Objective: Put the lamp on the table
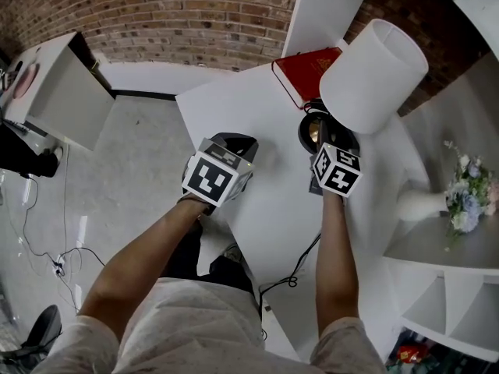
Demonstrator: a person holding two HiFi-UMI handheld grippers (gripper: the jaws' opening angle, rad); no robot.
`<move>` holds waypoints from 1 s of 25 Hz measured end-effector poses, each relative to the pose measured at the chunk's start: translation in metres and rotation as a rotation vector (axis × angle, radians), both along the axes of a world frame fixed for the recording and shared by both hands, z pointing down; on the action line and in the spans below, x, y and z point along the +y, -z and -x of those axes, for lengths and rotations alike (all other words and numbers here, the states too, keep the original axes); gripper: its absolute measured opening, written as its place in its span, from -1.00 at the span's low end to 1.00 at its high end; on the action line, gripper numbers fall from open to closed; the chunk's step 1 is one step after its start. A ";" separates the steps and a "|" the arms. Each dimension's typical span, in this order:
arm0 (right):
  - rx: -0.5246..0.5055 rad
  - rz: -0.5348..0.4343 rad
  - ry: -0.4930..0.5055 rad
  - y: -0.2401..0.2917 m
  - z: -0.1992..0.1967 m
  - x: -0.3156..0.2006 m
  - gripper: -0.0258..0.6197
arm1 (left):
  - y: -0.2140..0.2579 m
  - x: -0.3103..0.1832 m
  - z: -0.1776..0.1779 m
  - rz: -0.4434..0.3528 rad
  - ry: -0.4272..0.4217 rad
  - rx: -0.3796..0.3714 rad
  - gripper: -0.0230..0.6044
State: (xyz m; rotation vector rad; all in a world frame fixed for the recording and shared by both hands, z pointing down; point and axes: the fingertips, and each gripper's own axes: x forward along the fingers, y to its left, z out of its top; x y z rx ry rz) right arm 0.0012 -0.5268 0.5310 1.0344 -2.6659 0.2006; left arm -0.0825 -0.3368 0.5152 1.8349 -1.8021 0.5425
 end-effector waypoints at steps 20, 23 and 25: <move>0.021 0.031 -0.033 0.039 -0.038 0.039 -0.45 | 0.040 -0.019 -0.025 -0.070 -0.045 0.003 -0.93; 0.015 0.047 -0.072 0.046 -0.046 0.054 -0.45 | 0.042 -0.022 -0.023 -0.083 -0.061 0.017 -0.93; 0.023 0.058 -0.095 0.050 -0.050 0.064 -0.45 | 0.045 -0.023 -0.025 -0.088 -0.085 0.035 -0.93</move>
